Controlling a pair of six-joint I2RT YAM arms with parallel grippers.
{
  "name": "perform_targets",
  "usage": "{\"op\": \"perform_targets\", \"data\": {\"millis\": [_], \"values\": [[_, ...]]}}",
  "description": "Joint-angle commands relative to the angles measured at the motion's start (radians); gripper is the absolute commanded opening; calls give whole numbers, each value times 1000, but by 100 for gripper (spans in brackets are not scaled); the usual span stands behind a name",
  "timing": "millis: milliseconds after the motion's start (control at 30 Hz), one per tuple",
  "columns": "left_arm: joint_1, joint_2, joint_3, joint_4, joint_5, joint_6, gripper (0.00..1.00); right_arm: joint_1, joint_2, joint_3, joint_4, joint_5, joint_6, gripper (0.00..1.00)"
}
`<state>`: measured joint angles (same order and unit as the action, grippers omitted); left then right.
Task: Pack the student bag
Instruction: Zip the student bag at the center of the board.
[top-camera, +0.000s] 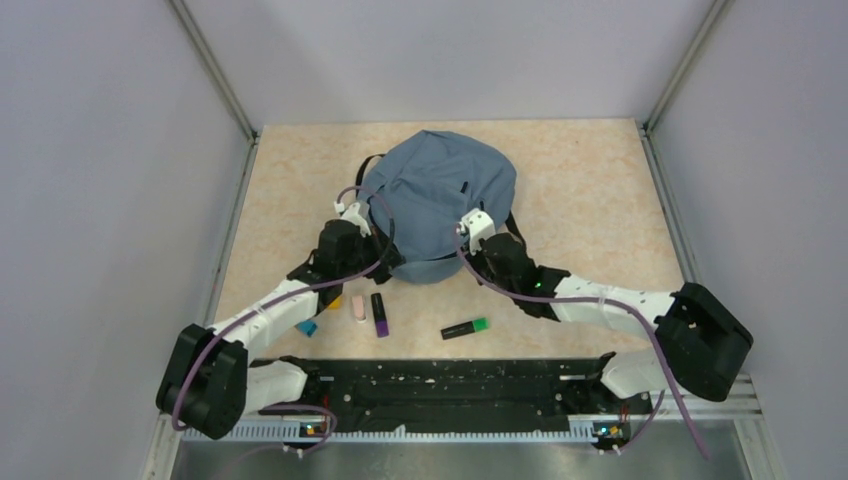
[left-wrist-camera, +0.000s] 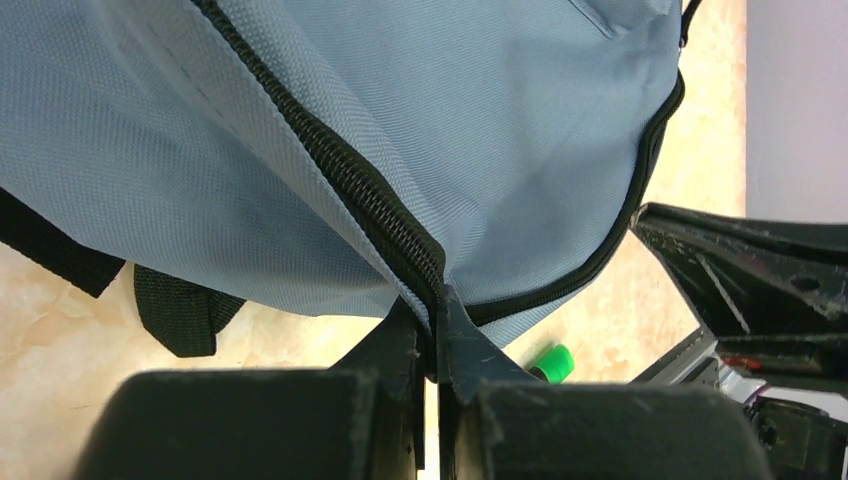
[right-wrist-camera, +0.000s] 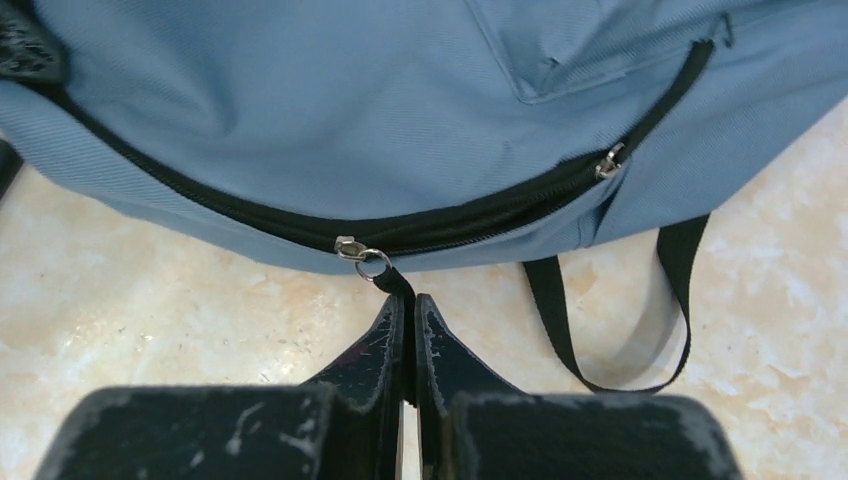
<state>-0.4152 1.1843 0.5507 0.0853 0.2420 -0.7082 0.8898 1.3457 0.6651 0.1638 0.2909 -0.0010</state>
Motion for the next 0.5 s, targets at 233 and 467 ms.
{"op": "perform_targets", "data": {"millis": [233, 467], "values": [[0, -56, 50, 8, 125, 159, 0, -150, -44, -12, 11, -15, 46, 0], [-6, -75, 29, 81, 258, 222, 0, -262, -18, 15, 10, -45, 23, 0]]}}
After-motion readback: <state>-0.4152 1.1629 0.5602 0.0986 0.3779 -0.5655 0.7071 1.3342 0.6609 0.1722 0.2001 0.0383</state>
